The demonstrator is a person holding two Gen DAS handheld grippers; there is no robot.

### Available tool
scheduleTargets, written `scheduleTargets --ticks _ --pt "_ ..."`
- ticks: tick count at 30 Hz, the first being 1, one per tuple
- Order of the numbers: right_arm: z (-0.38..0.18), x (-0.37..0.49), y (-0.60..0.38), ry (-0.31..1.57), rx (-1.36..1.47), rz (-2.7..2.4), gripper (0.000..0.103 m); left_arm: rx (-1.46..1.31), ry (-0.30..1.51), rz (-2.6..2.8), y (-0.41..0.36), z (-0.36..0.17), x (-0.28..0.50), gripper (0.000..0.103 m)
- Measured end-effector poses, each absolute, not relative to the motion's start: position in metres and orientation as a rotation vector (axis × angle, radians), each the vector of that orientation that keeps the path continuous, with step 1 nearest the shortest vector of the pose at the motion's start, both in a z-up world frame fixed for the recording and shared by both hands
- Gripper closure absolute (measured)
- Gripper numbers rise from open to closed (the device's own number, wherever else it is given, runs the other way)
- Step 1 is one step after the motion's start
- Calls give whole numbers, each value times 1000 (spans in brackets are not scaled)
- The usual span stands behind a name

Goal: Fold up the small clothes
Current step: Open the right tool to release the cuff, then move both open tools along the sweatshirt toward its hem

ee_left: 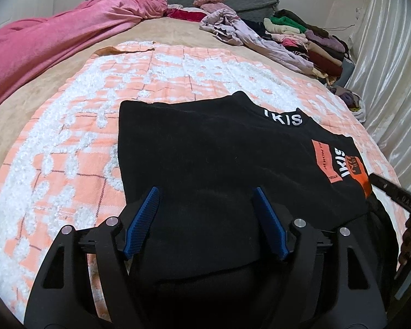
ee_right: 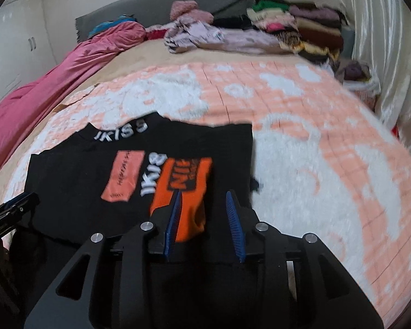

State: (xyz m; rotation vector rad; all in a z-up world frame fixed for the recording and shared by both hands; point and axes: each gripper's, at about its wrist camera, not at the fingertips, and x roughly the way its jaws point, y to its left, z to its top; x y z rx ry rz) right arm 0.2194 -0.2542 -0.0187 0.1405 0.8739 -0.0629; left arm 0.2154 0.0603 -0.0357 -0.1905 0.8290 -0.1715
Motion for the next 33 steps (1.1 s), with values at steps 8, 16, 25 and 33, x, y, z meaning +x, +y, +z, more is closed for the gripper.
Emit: scheduleTargets --ticks 8,16,25,33 --pt "-29 220 -245 898 142 -52 94 -163 823 -168 58 -37 213 38" --pt "-35 218 -251 934 79 -120 99 -153 815 -172 58 -37 212 38" --pt "-12 206 -253 849 105 -138 80 -152 788 -178 60 -34 204 37" --pt "-6 209 -215 830 68 -23 74 -143 747 -190 60 -16 190 31"
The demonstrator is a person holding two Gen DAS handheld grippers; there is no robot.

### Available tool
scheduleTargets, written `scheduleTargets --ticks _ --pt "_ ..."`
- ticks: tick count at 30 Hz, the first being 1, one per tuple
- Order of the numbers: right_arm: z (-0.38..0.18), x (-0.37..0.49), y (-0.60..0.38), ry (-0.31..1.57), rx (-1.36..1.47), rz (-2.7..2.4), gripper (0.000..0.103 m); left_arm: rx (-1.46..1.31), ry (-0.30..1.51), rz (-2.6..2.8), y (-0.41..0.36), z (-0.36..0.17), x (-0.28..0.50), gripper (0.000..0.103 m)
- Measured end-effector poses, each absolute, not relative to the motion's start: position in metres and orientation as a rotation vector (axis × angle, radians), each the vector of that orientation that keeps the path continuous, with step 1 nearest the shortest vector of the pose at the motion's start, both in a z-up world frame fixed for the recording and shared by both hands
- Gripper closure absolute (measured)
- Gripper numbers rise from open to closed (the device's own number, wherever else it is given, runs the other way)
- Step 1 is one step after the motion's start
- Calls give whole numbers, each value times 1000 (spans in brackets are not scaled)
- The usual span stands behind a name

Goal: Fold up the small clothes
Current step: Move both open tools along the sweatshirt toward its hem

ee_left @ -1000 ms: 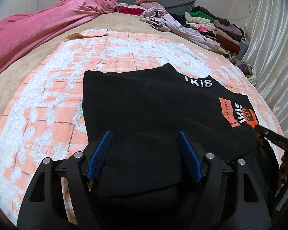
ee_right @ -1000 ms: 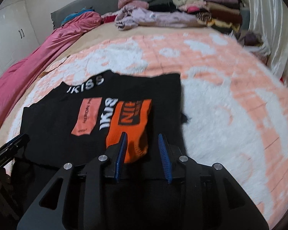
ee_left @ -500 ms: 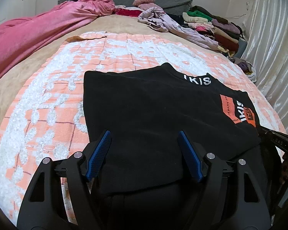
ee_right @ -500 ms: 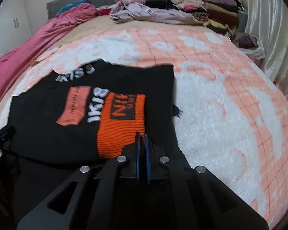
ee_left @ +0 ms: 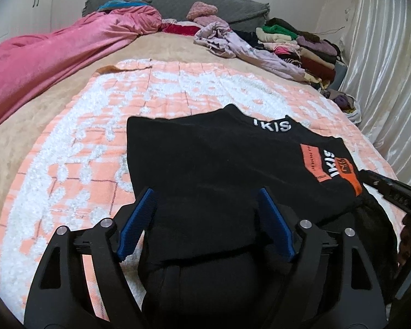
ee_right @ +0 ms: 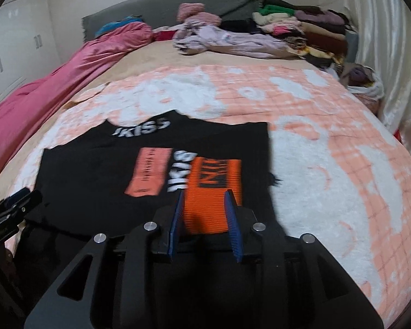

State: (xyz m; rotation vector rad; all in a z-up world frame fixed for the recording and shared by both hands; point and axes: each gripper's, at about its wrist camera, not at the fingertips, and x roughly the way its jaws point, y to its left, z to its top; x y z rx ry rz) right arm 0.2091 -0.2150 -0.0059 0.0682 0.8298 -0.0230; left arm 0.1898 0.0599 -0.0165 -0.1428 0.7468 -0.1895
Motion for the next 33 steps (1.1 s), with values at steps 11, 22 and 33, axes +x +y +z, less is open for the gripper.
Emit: scheduleTargets --ticks 11,22,33 --pt "-39 223 -190 912 23 -4 64 -27 845 -202 42 -35 194 23" --pt "-31 217 -195 896 70 12 59 -56 815 -198 48 -24 189 16" --pt "-24 200 -196 869 94 20 36 -78 791 -147 59 -17 177 10"
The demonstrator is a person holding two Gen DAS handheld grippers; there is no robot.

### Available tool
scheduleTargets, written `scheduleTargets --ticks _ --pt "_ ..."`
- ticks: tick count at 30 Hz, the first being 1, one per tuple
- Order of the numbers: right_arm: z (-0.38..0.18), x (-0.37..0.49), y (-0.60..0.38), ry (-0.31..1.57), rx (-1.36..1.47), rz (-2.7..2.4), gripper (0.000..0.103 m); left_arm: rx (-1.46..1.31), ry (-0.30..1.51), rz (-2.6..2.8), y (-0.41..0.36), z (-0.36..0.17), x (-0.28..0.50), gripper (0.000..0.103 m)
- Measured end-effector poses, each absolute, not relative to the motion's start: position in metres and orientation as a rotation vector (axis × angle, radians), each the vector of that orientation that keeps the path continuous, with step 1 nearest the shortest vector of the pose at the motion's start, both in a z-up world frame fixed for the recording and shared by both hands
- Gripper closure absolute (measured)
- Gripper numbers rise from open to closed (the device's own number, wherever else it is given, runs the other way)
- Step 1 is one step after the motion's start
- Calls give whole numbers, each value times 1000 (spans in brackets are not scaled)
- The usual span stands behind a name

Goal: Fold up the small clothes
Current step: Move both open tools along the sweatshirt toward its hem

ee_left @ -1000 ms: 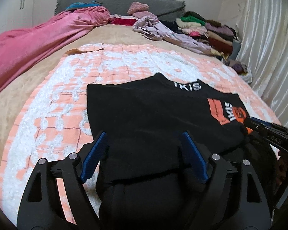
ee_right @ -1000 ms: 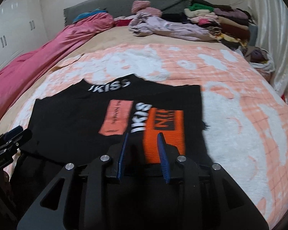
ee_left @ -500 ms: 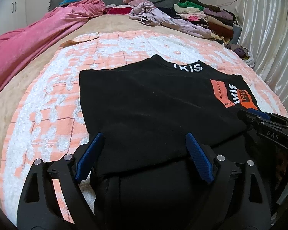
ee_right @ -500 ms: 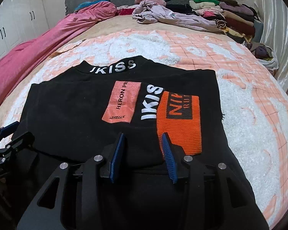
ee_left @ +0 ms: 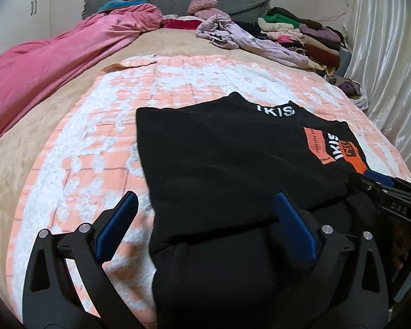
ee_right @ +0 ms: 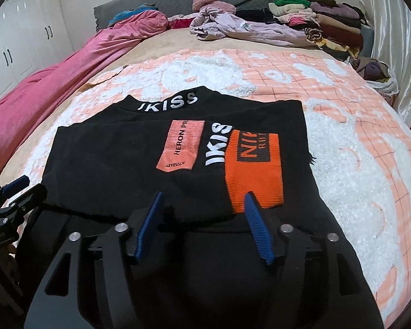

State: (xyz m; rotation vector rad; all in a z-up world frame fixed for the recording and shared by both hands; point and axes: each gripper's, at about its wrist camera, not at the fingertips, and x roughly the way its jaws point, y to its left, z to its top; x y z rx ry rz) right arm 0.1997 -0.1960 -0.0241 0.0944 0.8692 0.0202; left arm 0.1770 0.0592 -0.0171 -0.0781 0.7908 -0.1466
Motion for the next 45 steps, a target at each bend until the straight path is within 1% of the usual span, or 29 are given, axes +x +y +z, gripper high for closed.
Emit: scheduleTargets --ticks 1,6,23,36,45 --pt "-24 198 -197 866 97 18 34 -80 789 -137 61 -17 176 10" --pt "-21 192 -200 861 107 21 32 -88 766 -113 69 -14 169 10" --pt "-9 165 -208 831 126 48 32 -54 736 -45 75 -21 140 10" --pt "8 131 -212 801 133 87 32 -17 733 -44 70 -14 106 10" --pt "9 105 -218 807 134 92 32 6 749 -70 63 -9 81 10"
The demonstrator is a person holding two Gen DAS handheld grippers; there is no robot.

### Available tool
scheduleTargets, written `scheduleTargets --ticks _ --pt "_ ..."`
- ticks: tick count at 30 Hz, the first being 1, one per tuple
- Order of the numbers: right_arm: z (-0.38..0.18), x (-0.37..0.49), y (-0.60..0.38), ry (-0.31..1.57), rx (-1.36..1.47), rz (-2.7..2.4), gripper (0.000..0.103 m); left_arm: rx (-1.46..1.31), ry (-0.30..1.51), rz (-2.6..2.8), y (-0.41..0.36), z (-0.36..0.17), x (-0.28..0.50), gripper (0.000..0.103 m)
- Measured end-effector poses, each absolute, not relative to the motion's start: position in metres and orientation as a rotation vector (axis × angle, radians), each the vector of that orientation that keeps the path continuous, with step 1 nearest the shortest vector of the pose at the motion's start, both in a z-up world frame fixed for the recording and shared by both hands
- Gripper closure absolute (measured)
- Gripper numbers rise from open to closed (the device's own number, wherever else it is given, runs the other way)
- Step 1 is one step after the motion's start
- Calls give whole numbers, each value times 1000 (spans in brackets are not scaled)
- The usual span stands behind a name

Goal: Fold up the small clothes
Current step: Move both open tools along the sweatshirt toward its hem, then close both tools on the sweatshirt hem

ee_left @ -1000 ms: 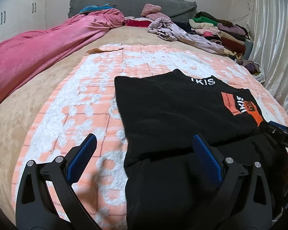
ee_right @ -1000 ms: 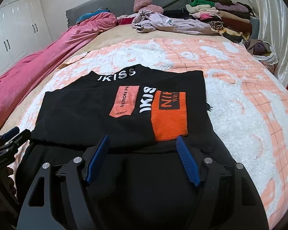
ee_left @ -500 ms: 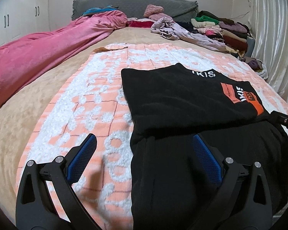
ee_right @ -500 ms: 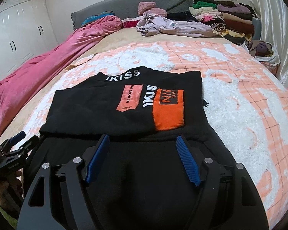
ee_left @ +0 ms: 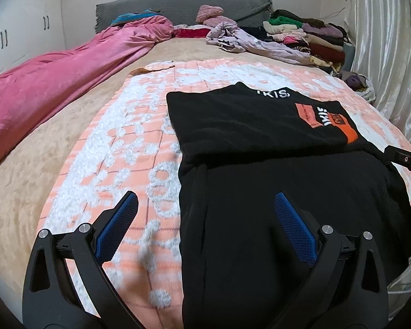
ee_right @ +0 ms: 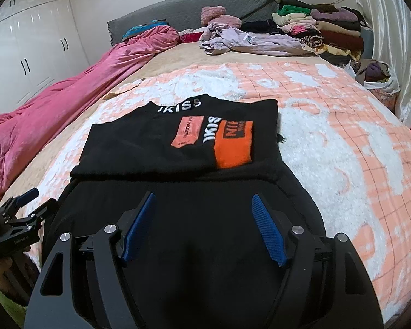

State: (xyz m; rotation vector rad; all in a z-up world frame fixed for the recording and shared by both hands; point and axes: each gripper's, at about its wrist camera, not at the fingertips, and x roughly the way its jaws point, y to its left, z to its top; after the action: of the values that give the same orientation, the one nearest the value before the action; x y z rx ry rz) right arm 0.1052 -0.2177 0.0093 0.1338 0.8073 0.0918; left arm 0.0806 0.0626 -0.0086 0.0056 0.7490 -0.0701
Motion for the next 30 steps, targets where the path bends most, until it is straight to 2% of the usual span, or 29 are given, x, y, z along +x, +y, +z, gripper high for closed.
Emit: scheduleTargets --ticks 30 --pt "-9 48 -256 871 143 56 32 17 823 -46 72 -13 35 10"
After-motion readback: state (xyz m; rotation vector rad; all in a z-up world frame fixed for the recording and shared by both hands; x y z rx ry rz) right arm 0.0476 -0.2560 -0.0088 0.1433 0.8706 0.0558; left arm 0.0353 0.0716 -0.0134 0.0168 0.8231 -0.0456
